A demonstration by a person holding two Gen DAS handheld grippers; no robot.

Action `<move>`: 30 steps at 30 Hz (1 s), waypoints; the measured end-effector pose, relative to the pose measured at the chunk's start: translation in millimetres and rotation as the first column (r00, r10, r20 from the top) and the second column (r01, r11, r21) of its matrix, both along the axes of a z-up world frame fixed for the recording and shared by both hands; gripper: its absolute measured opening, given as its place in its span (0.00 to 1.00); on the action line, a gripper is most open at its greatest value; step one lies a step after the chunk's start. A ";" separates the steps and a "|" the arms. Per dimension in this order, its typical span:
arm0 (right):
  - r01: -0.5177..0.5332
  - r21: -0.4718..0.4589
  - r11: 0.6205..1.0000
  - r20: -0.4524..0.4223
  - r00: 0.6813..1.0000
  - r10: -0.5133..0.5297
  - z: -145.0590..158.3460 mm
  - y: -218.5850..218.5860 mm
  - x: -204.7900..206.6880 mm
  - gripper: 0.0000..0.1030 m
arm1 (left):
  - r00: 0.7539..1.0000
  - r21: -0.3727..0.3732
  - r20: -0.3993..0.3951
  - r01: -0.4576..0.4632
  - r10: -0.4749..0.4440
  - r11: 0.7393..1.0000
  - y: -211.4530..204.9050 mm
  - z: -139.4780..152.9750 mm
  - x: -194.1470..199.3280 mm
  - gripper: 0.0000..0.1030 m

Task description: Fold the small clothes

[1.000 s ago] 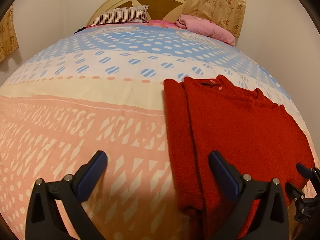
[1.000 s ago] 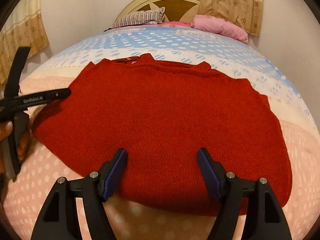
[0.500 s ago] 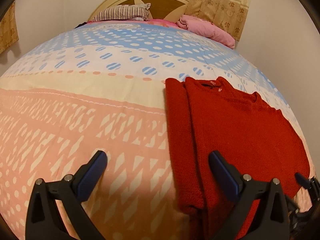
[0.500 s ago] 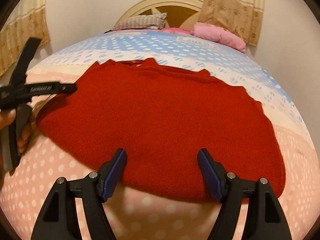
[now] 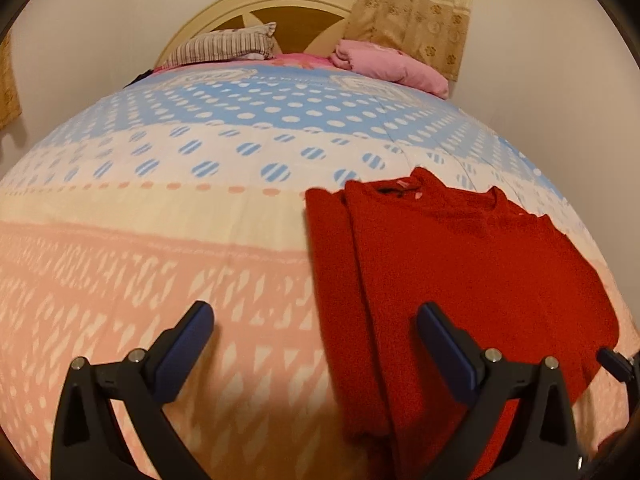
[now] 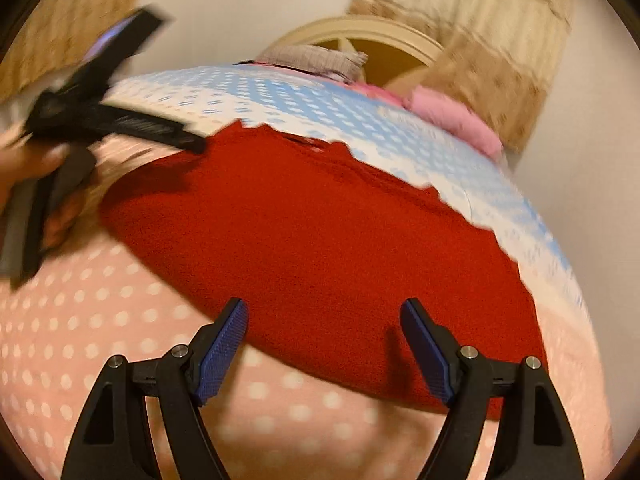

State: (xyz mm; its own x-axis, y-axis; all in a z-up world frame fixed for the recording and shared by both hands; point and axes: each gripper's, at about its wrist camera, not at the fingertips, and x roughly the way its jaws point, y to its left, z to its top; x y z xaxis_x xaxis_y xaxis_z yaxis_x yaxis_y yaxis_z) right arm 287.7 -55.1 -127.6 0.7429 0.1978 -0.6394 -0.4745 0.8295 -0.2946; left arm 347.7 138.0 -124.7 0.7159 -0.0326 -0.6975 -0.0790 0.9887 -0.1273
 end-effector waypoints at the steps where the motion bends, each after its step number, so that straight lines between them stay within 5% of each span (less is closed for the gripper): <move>1: -0.023 -0.020 1.000 0.011 1.000 0.024 -0.5 5.8 -4.1 0.77 | 1.000 0.008 -0.002 0.005 -0.005 1.000 0.4 0.0 4.8 1.00; 19: -0.191 -0.067 0.979 0.047 0.980 0.194 1.9 84.3 -17.4 0.77 | 0.998 -0.003 -0.056 0.036 -0.036 0.999 3.2 -9.1 34.7 1.00; 30: -0.180 -0.161 0.971 0.038 0.981 0.188 -14.5 107.6 -10.8 0.77 | 0.995 -0.052 -0.068 0.066 -0.070 0.996 3.0 -12.6 40.6 1.00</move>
